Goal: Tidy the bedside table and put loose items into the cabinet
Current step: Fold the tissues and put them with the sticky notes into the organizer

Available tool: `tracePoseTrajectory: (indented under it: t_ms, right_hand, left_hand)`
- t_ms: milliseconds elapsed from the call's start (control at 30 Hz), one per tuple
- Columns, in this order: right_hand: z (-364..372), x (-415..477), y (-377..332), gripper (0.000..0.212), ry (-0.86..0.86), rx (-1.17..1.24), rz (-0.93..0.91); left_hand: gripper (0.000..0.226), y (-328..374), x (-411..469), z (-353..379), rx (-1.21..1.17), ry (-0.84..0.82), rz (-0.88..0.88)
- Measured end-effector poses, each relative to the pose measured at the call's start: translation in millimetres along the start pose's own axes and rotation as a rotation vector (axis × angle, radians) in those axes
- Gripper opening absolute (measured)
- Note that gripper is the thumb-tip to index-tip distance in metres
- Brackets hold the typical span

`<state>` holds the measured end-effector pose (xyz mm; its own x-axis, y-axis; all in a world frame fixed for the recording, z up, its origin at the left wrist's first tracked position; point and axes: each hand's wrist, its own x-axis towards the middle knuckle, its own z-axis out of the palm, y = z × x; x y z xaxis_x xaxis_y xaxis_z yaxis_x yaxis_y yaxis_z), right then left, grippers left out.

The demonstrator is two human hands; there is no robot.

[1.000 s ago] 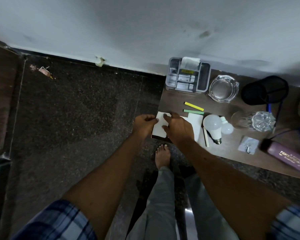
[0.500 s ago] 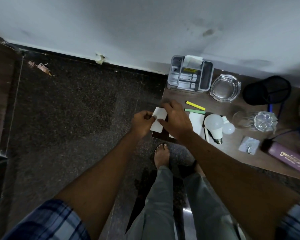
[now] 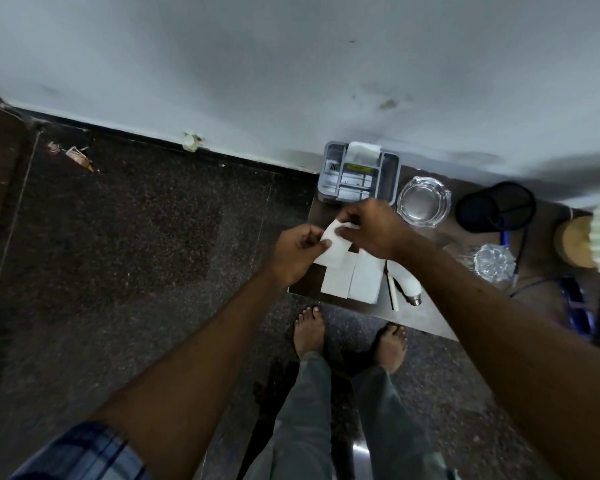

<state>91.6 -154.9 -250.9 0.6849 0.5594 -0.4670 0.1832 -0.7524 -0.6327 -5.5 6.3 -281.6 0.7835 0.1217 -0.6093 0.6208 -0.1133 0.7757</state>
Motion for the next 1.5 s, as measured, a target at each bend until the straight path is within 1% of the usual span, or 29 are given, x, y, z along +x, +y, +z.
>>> tracePoseTrajectory:
  t_ms: [100,267,400,500,667,800,967,1033,1167,1233,1367,1500]
  right_hand:
    - [-32.1,0.2,-1.0,0.018,0.066,-0.045,-0.01]
    - [-78.6,7.5,-5.3,0.021,0.196,-0.086,-0.019]
    - [-97.6,14.9,-5.5,0.019,0.278,-0.112,-0.048]
    - [-100.6,19.1,-6.5,0.017,0.321,-0.113,-0.063]
    - [-99.7,24.7,-6.2,0.019,0.31,-0.171,-0.107]
    - [-98.7,29.3,-3.8,0.02,0.324,-0.212,-0.129]
    - [-94.1,33.1,0.6,0.021,0.301,-0.282,-0.124]
    - [-91.0,33.7,1.6,0.021,0.295,-0.297,-0.122]
    - [-82.3,37.6,0.5,0.022,0.261,-0.328,-0.117]
    - [-78.7,40.6,0.4,0.022,0.246,-0.332,-0.103]
    - [-72.1,44.9,0.6,0.022,0.216,-0.356,-0.085]
    - [-69.4,47.6,2.1,0.023,0.192,-0.37,-0.081]
  left_hand:
    - [0.024,10.2,6.4,10.6,-0.038,0.027,0.011]
    - [0.023,20.6,15.4,23.0,-0.195,0.129,0.044]
    - [0.024,20.0,18.6,29.2,-0.268,0.19,0.016]
    - [0.023,12.2,16.5,32.3,-0.275,0.203,-0.035]
    - [0.019,-10.4,10.0,34.9,-0.218,0.242,-0.147]
    - [0.007,-28.5,4.3,33.2,-0.226,0.275,-0.215]
    - [0.008,-44.3,-6.5,30.0,-0.192,0.284,-0.248]
    - [0.007,-49.3,-9.1,29.5,-0.13,0.284,-0.236]
    - [0.008,-54.5,-11.0,32.2,0.086,0.313,-0.185]
    - [0.015,-54.4,-11.0,35.3,0.197,0.35,-0.144]
    - [0.027,-53.5,-10.5,38.8,0.265,0.356,-0.134]
    - [0.032,-51.7,-11.5,39.6,0.334,0.363,-0.124]
